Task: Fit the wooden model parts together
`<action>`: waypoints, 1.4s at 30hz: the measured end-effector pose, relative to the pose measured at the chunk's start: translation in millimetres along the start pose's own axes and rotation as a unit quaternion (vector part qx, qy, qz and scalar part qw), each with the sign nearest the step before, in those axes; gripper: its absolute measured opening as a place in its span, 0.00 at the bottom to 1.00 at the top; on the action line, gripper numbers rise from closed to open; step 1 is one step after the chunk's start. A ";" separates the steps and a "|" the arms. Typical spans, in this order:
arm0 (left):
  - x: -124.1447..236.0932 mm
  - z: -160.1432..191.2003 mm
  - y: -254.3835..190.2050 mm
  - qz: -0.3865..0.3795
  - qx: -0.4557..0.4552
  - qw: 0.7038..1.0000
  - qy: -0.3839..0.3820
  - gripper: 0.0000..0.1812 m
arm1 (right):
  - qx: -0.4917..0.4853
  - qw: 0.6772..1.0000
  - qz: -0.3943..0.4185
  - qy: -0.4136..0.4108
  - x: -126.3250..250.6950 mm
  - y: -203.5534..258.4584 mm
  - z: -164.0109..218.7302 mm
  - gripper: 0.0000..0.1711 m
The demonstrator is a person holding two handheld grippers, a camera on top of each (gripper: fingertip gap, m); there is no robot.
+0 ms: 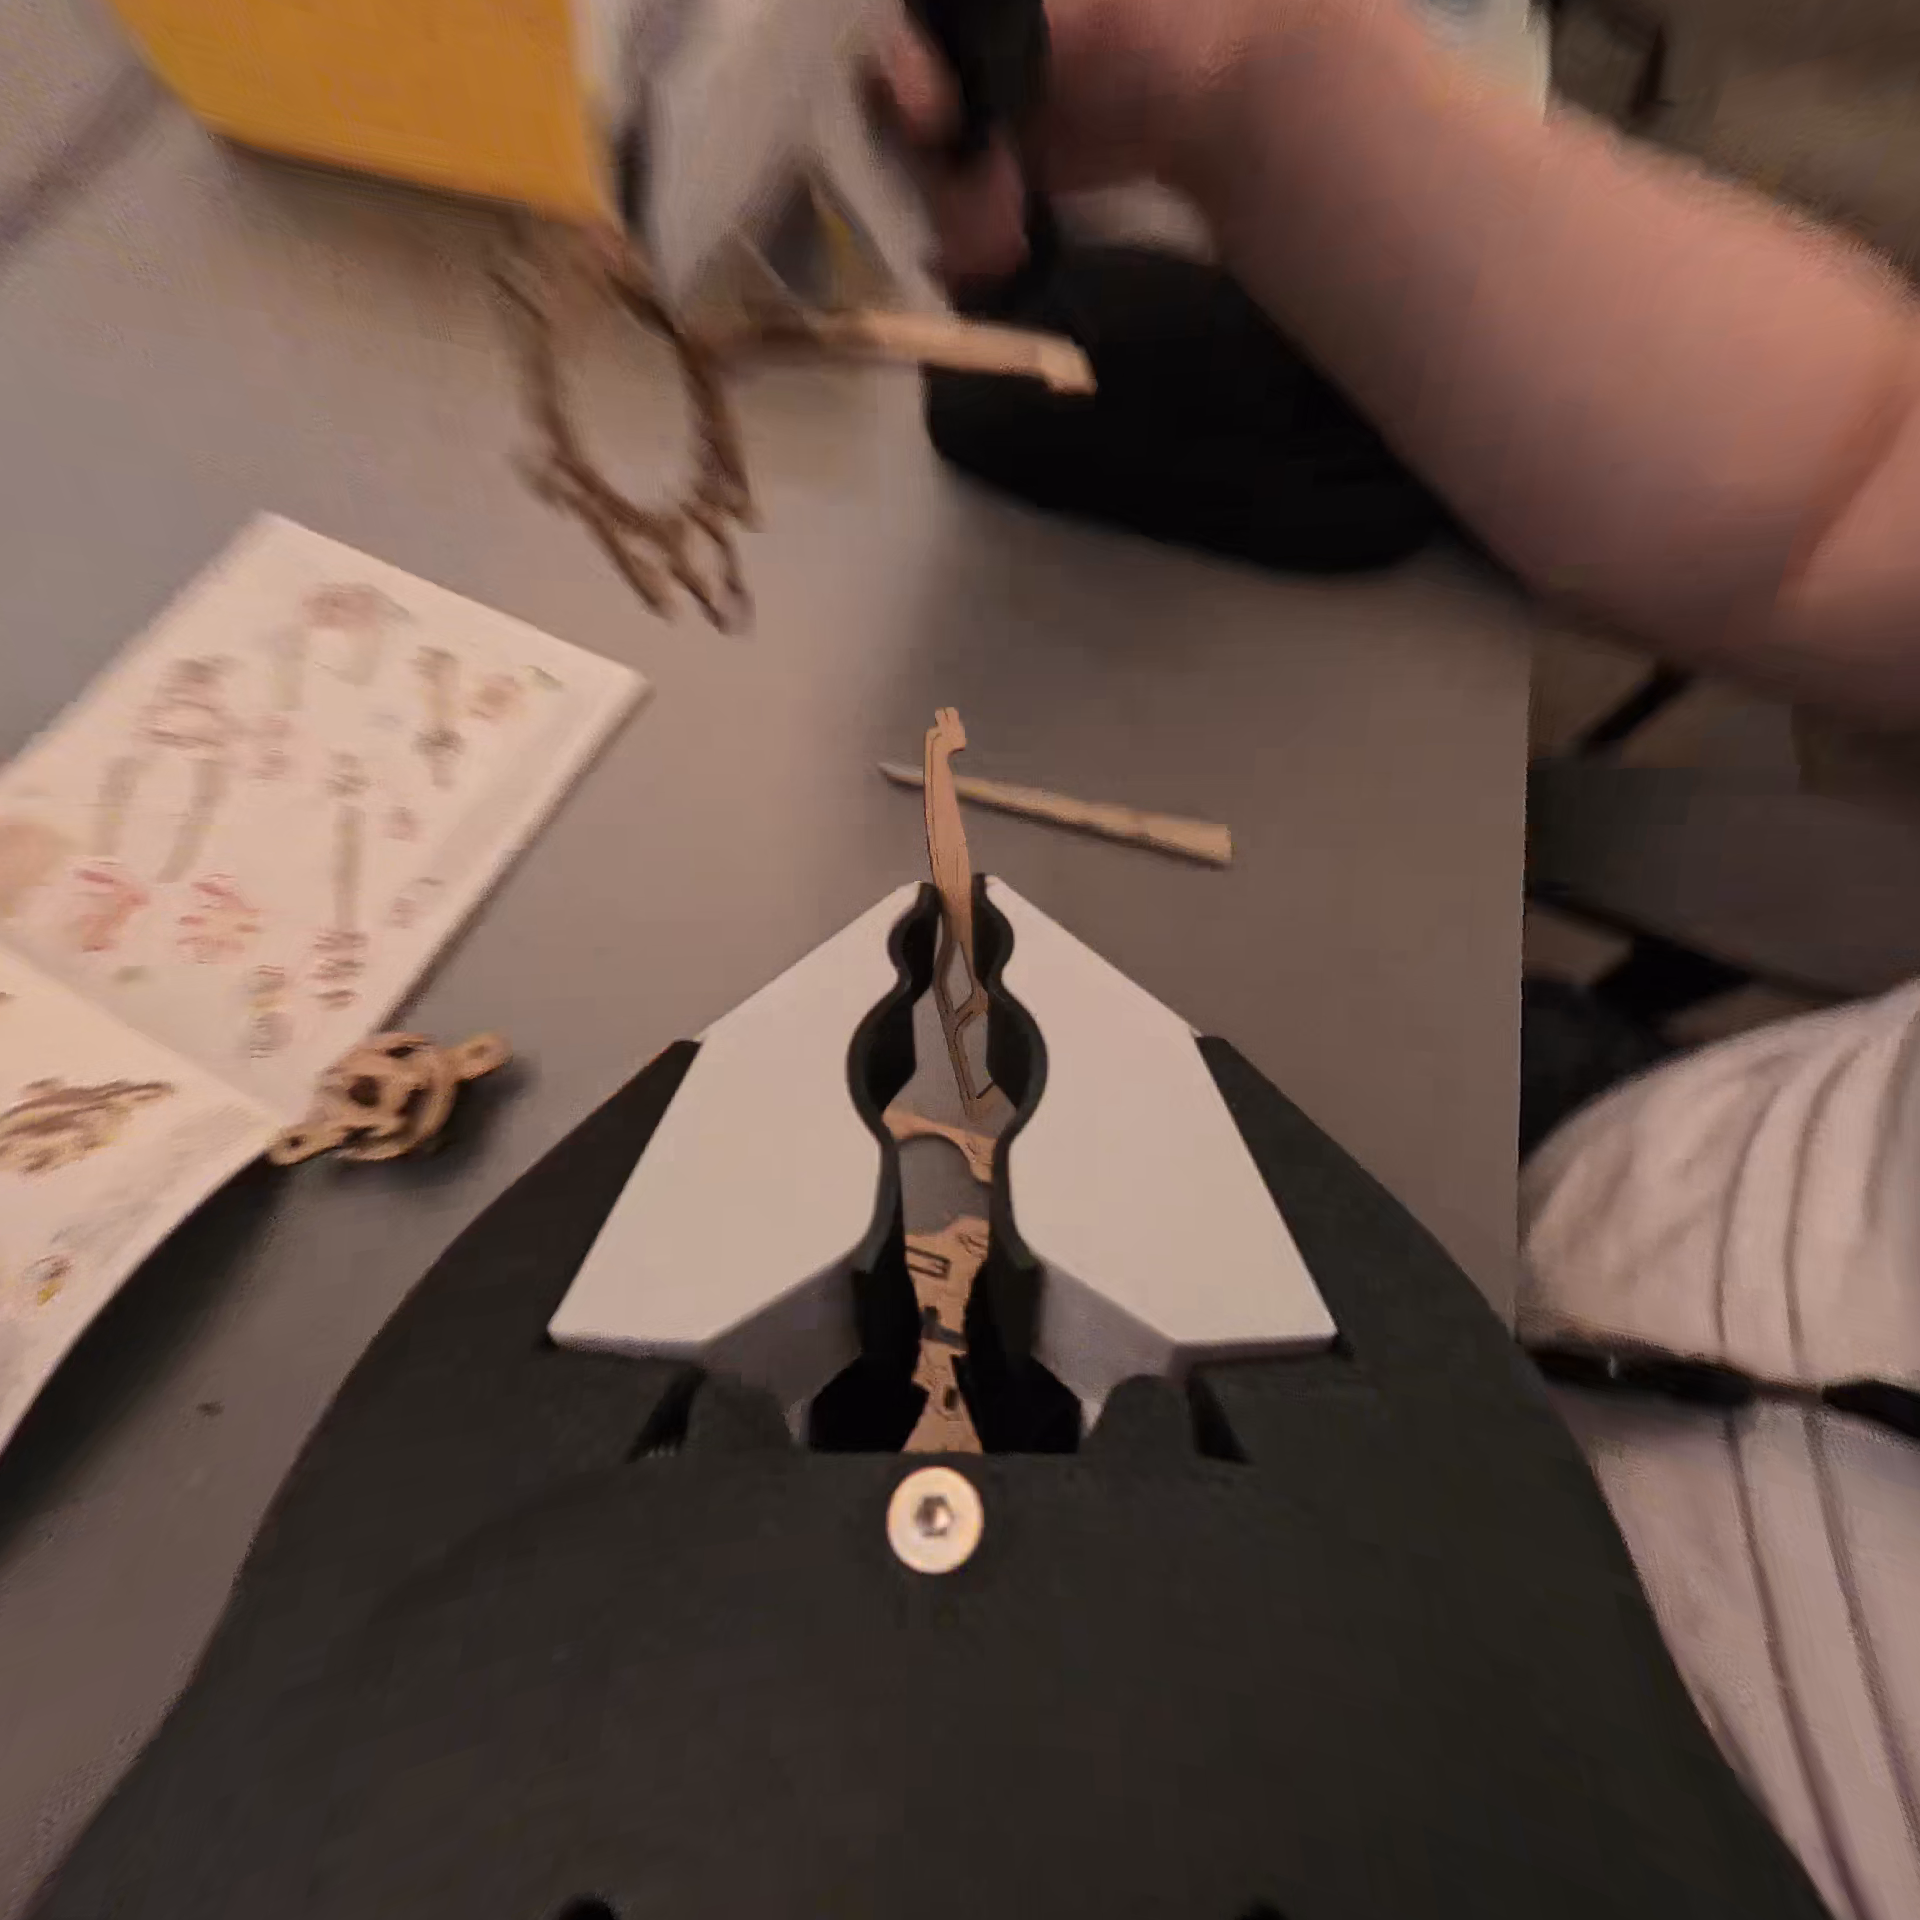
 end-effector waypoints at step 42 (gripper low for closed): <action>46.4 -51.1 47.7 -0.252 -0.111 0.907 -0.318 0.00 | -0.427 0.885 -0.154 -0.101 -69.9 -0.6 23.0 0.00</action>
Point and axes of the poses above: each gripper's, where its closed fingertips meet, x back along the fingers, z out of its underside, y = z × x across the jaws, the point moved 7 cm from there along x, back along the fingers, and after that the axes turned 6 degrees about -y, right-handed, at the moved point
